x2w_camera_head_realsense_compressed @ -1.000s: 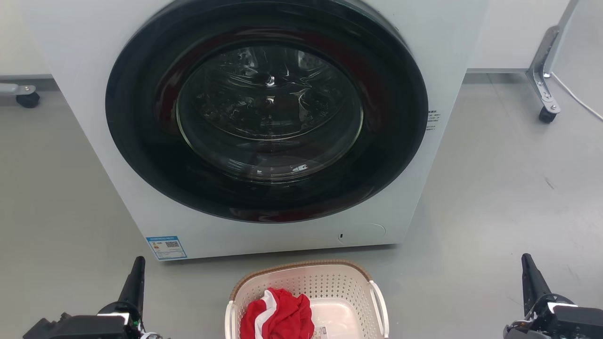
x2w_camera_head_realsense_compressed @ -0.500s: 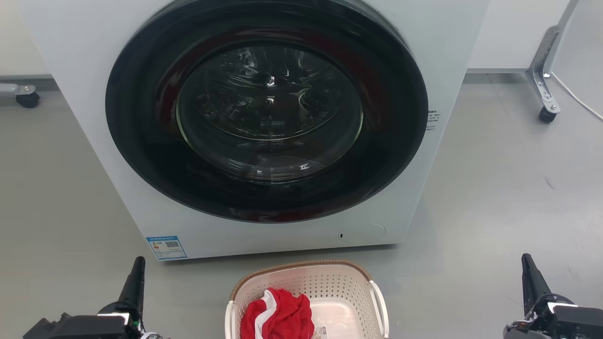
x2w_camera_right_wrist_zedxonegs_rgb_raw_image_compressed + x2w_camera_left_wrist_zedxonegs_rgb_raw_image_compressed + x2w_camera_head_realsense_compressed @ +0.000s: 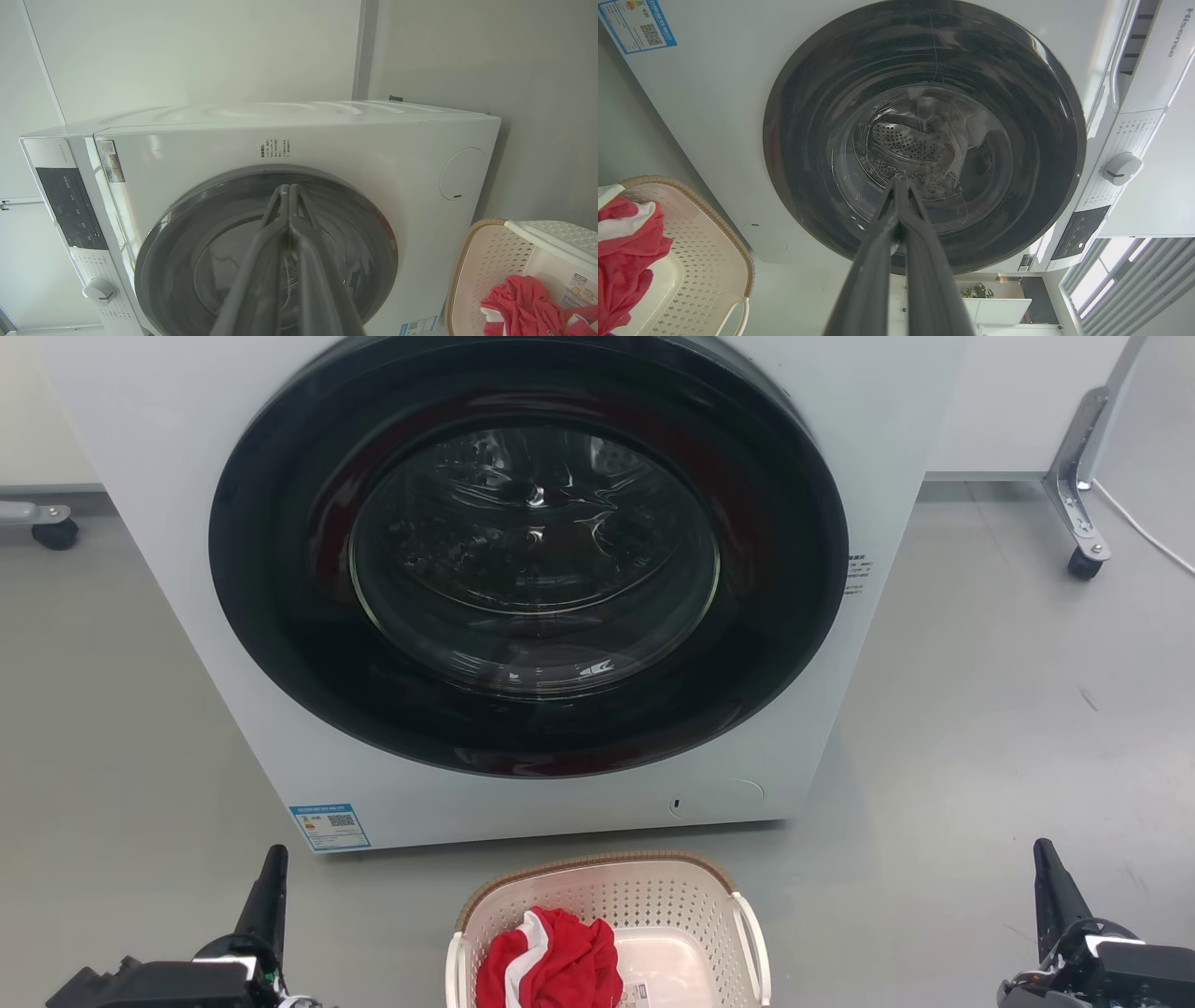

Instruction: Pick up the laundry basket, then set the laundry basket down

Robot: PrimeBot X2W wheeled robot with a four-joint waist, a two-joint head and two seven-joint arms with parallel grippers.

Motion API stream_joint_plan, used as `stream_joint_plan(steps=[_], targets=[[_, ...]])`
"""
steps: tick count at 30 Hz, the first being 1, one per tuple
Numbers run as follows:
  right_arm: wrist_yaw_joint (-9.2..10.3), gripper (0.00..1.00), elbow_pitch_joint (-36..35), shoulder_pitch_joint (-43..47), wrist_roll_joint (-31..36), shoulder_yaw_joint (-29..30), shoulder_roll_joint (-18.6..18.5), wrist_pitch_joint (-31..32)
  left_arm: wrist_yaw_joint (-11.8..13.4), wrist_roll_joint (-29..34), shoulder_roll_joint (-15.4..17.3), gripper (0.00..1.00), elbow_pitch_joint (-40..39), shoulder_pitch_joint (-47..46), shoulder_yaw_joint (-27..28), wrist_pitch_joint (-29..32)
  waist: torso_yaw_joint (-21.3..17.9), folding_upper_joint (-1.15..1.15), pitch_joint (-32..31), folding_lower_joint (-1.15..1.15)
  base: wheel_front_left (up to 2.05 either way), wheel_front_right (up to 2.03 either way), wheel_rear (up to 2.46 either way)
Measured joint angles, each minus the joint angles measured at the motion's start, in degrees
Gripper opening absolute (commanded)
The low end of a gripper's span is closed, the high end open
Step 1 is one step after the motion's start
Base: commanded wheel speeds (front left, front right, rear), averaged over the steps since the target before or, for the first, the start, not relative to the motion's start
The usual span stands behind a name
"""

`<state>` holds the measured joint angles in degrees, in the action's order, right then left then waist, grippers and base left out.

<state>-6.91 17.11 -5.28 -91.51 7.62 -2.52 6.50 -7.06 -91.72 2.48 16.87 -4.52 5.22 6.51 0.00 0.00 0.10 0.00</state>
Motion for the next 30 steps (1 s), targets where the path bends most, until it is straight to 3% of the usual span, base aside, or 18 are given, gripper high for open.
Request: stream_joint_plan(steps=[30], targets=[[0.00, 0.00, 0.0, 0.0, 0.0, 0.0, 0.0, 0.0, 0.0, 0.0, 0.0, 0.00, 0.1, 0.0, 0.0, 0.0, 0.0, 0.00, 0.0, 0.00, 0.00, 0.00, 0.00]])
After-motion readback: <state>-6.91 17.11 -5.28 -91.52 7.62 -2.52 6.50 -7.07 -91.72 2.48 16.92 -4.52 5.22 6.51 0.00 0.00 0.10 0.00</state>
